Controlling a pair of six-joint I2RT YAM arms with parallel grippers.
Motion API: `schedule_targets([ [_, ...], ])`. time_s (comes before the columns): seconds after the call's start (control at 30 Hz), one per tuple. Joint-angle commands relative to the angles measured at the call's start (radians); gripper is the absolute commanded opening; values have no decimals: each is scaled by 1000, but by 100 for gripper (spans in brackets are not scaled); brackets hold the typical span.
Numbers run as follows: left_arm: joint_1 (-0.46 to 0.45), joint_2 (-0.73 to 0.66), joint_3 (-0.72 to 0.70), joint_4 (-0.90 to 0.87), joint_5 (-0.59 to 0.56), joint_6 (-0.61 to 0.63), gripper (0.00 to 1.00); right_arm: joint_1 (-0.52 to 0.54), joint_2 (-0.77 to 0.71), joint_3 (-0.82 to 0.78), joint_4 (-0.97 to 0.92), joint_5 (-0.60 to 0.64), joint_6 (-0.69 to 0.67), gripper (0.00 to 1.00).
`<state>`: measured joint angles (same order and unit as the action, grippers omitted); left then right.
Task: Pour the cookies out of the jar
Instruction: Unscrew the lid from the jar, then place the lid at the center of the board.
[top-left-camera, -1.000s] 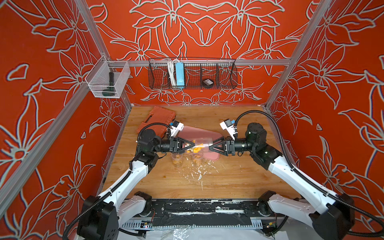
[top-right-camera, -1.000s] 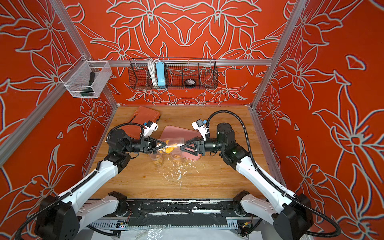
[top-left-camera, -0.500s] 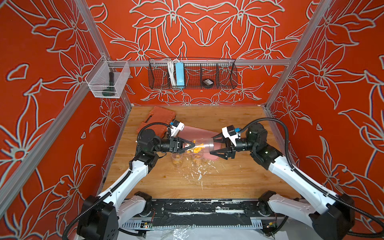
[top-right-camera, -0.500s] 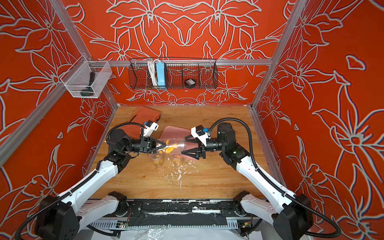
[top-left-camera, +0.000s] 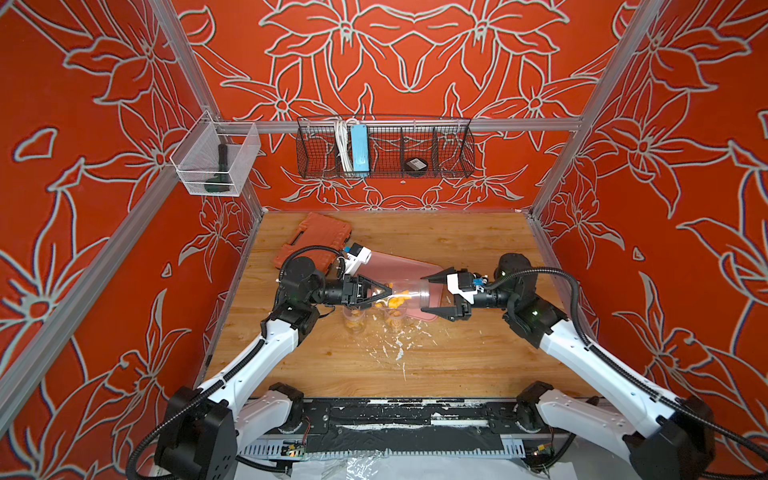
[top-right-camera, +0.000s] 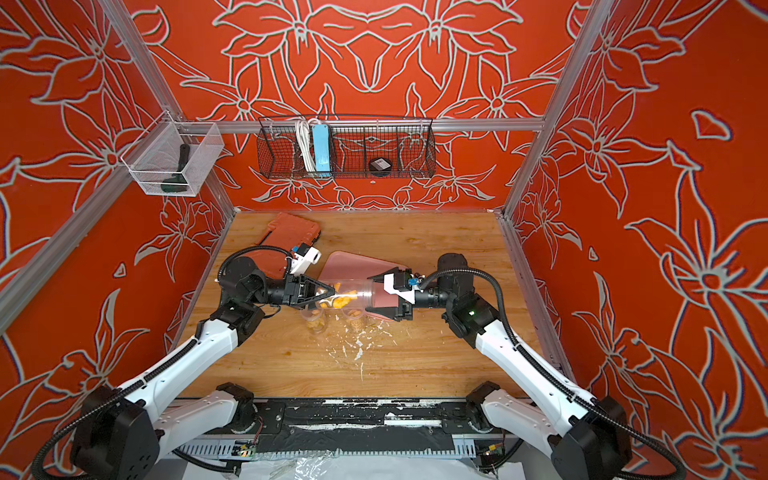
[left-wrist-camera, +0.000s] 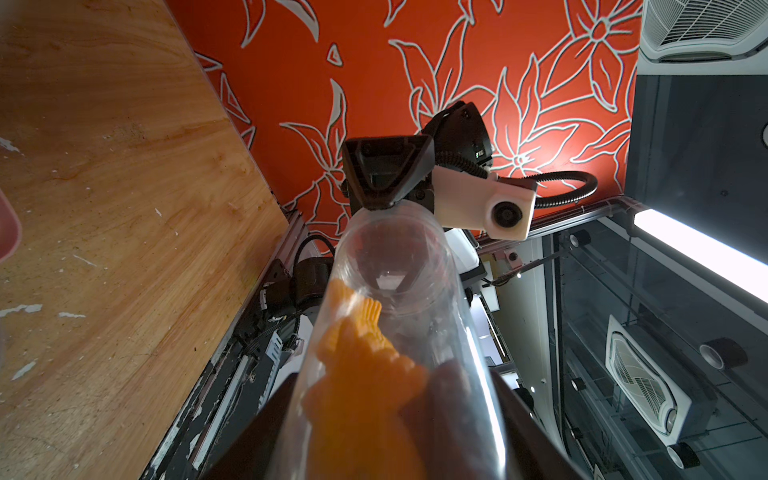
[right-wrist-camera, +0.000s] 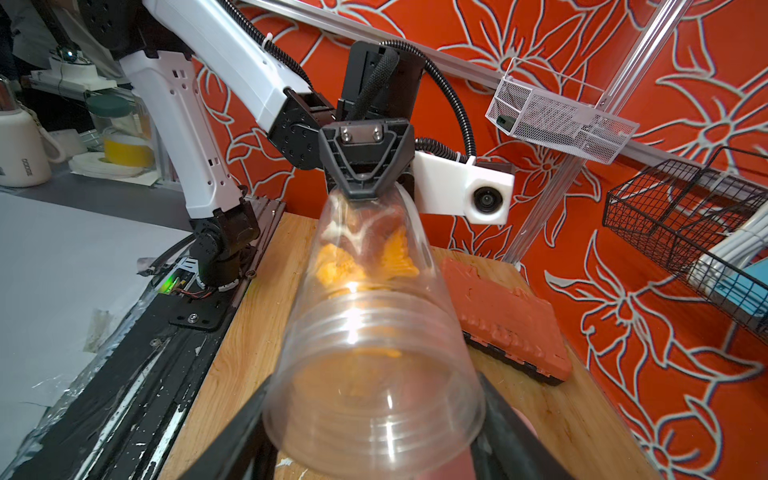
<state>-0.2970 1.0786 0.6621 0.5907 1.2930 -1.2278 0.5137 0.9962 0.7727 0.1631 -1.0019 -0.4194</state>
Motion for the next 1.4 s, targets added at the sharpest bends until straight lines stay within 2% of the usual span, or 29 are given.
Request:
schedule_targets([
  [0.0,6,-1,35,26,25,-9,42,-28,-49,-41,53,34,-19,21],
  [0.47,6,-1,22,22,23,-4,42,-91,-91,-99,111,58,24,21],
  [0.7,6,20,35,32,22,-12,42,-81,-83,-56,-1,96,-139,18],
  [0.9,6,23,36,32,22,-15,42,-81,-96,-55,-15,124,-210,18],
  [1.03,6,26,36,33,20,-15,42,-81,-94,-64,14,137,-159,18],
  [1.13,6,26,40,31,20,-15,42,-83,-111,-74,31,211,-74,18],
  [1.23,6,25,43,20,20,-5,42,-83,-131,-87,35,341,118,19],
  [1.37,7,24,45,18,16,-3,42,-83,-143,-81,-121,652,465,21],
])
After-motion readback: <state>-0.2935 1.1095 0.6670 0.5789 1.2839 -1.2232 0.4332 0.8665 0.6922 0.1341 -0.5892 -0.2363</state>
